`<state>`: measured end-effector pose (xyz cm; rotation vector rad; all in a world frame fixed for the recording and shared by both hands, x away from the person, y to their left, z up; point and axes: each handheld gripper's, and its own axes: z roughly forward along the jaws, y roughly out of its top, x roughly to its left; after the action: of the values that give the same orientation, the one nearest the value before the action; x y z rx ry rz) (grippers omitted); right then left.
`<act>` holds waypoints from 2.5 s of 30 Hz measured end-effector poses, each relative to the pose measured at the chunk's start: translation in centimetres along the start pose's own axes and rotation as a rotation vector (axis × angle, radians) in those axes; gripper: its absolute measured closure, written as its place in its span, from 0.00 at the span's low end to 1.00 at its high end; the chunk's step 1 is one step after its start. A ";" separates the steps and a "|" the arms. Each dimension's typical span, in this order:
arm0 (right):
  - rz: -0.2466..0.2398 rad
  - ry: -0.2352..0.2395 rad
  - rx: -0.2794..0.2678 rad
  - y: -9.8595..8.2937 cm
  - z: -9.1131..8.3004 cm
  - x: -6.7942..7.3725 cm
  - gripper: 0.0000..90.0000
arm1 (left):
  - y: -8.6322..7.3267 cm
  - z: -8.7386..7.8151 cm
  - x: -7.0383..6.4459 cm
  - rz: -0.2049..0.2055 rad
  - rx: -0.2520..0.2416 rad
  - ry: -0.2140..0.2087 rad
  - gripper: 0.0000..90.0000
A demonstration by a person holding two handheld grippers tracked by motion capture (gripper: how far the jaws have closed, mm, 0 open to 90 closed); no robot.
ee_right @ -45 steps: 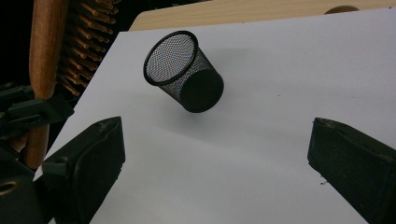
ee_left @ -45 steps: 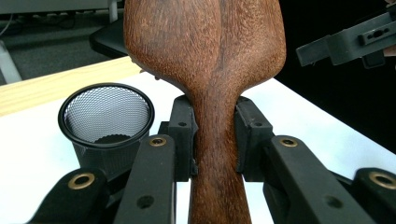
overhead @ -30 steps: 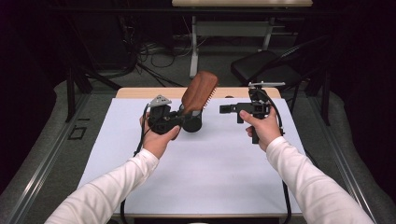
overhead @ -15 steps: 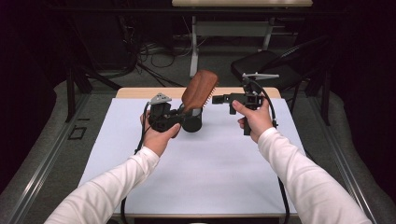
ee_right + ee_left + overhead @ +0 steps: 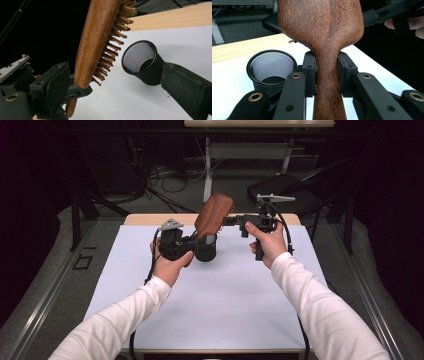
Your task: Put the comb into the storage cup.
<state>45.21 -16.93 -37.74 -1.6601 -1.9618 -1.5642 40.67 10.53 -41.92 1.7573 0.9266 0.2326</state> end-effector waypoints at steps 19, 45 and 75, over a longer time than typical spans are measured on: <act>0.006 0.015 -0.003 0.4 1.5 0.5 0.11 | 0.2 1.2 -1.6 0.029 0.007 -0.045 0.80; 0.057 0.075 -0.003 0.8 2.0 0.0 0.26 | 0.2 1.5 -2.0 0.055 0.026 -0.052 0.80; 0.100 0.071 -0.035 0.5 2.0 -0.7 0.43 | 0.0 1.6 -1.7 0.068 0.055 -0.048 0.80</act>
<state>46.78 -15.95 -38.79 -1.6641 -1.7990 -1.6060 40.40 8.20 -42.04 1.8396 0.8471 0.2100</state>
